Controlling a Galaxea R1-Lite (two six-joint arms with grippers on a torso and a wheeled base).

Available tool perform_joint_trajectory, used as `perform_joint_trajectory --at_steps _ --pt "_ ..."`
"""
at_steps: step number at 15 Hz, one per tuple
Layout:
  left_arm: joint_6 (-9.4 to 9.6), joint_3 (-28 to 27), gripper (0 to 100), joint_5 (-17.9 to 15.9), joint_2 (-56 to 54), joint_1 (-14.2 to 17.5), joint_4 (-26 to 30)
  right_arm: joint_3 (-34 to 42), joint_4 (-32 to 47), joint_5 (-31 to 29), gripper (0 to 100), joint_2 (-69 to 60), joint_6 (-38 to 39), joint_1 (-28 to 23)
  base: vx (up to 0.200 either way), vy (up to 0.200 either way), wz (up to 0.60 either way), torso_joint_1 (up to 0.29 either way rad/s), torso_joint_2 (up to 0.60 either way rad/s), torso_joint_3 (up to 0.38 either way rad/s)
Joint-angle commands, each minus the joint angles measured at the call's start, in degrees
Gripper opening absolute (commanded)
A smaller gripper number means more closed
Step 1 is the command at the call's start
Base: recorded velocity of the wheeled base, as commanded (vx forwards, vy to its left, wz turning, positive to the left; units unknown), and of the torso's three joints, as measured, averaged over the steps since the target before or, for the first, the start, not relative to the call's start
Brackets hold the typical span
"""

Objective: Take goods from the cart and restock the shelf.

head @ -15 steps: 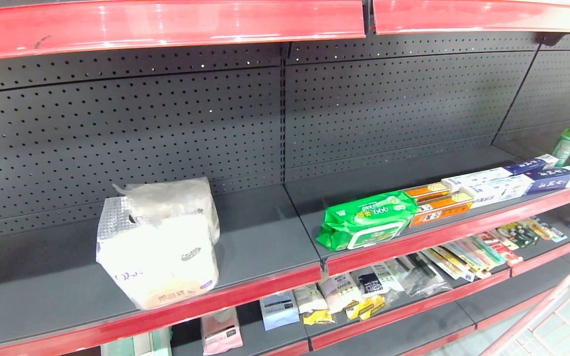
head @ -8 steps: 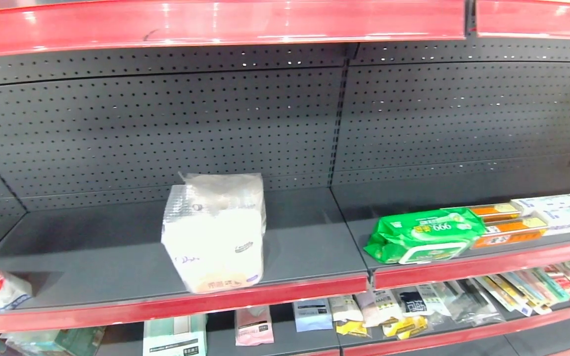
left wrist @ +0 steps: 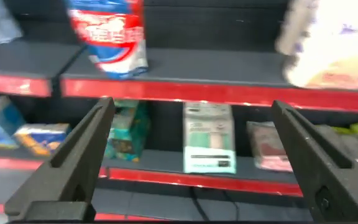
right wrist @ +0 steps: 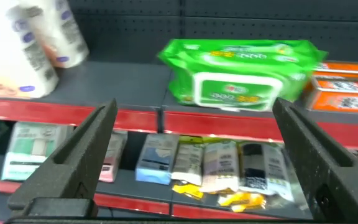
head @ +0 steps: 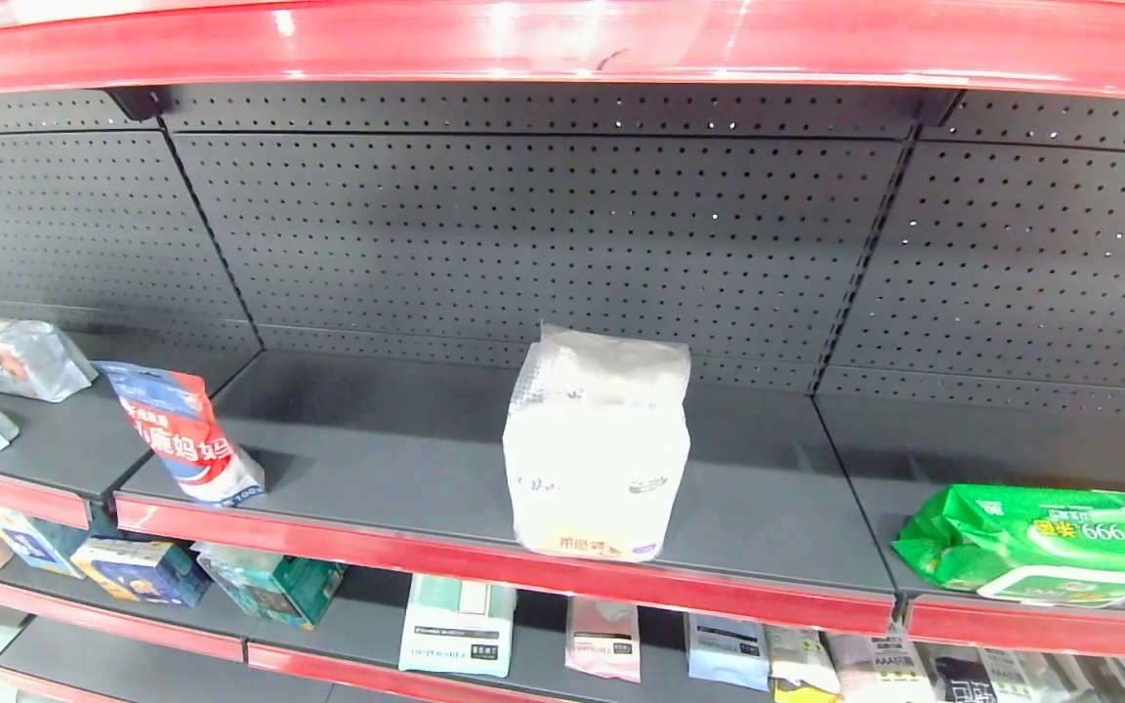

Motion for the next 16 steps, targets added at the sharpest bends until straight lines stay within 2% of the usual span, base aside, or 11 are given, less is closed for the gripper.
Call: perform_joint_trajectory --at_steps 1,5,6,7,8,10,11,12,13,14,16 --pt "-0.01 -0.1 100 -2.2 0.1 0.0 0.0 0.0 0.0 0.0 100 0.1 0.0 0.0 0.000 0.000 0.00 0.000 0.00 0.000" --pt "-0.71 -1.8 100 -6.0 6.3 -0.9 -0.3 0.0 0.0 0.0 100 0.1 0.0 0.0 0.000 0.000 0.00 0.000 0.00 0.000" --pt "-0.89 -2.9 100 -8.6 8.3 -2.7 -0.9 0.0 0.0 0.0 100 0.1 0.0 0.0 0.000 0.000 0.00 0.000 0.00 0.000" --pt "-1.15 -3.1 100 -12.3 7.5 -6.6 -1.1 0.0 0.0 0.0 100 0.1 0.0 0.0 0.000 0.000 0.00 0.000 0.00 0.000" --pt "-0.80 -2.4 100 -12.9 5.7 -9.6 -0.7 0.0 0.0 0.0 100 0.1 0.0 0.0 0.000 0.000 0.00 0.000 0.00 0.000" --pt "-1.50 -1.9 100 -12.4 5.7 -10.0 -0.7 0.0 0.0 0.0 100 0.1 0.0 0.0 0.000 0.000 0.00 0.000 0.00 0.000" --pt "-1.94 -1.9 100 -10.8 6.3 -9.7 -0.9 0.0 0.0 0.0 100 0.1 0.0 0.0 0.000 0.000 0.00 0.000 0.00 0.000" --pt "-1.68 -2.0 100 -2.1 9.3 -8.3 -1.3 0.0 0.0 0.0 100 0.1 0.0 0.0 0.000 0.000 0.00 0.000 0.00 0.000" --pt "-1.24 -2.0 100 8.7 11.1 -7.4 -2.9 0.0 0.0 0.0 100 0.1 0.0 0.0 0.000 0.000 0.00 0.000 0.00 0.000" --pt "-1.33 -1.9 100 15.3 10.1 -7.8 -3.4 0.0 0.0 0.0 100 0.1 0.0 0.0 0.000 0.000 0.00 0.000 0.00 0.000" --pt "-0.71 0.5 100 19.8 5.7 -7.8 -3.0 0.0 0.0 0.0 100 0.1 0.0 0.0 0.000 0.000 0.00 0.000 0.00 0.000"
